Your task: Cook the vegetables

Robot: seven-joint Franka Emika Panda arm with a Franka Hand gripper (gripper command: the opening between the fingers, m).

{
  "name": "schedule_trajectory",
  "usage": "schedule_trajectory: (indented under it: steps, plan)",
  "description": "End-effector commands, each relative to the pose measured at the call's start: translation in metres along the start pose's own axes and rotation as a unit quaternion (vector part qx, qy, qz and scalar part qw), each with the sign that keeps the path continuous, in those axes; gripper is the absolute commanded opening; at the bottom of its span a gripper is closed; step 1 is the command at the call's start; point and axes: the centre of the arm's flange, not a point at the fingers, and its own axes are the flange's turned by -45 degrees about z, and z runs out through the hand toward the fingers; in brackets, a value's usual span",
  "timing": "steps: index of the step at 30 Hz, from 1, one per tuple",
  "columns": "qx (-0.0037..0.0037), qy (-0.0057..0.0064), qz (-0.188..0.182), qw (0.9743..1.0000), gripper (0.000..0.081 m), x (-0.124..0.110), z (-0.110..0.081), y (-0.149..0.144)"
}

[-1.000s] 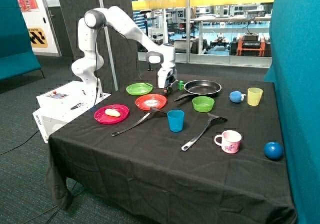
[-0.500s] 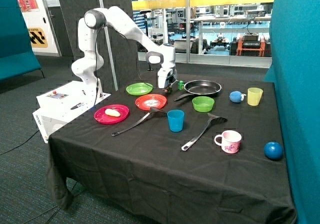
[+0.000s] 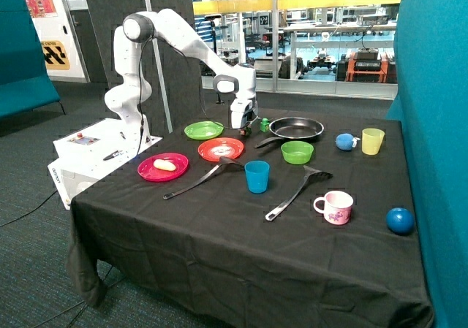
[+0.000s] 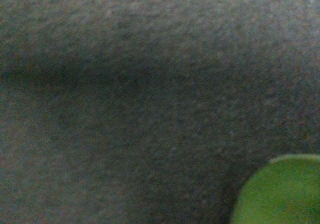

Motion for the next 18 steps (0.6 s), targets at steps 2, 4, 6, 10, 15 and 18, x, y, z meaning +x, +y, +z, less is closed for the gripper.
schedule_trajectory:
  steps: [2,4,6,10,15,18]
  plan:
    - [0.00181,0.0006,-0.049,0.9988,0.0000,0.000,-0.036,-0.012]
    - [0.00180,0.0006,-0.059,0.9983,0.0000,0.002,-0.045,-0.014]
    - [0.00180,0.0006,-0.067,0.9978,0.0000,0.004,-0.053,-0.015]
    - [0.00179,0.0007,-0.082,0.9967,0.0000,0.009,-0.066,-0.018]
    - [0.00178,0.0007,-0.092,0.9958,0.0000,0.018,-0.075,-0.022]
    - [0.00178,0.0007,-0.095,0.9954,0.0000,0.025,-0.078,-0.025]
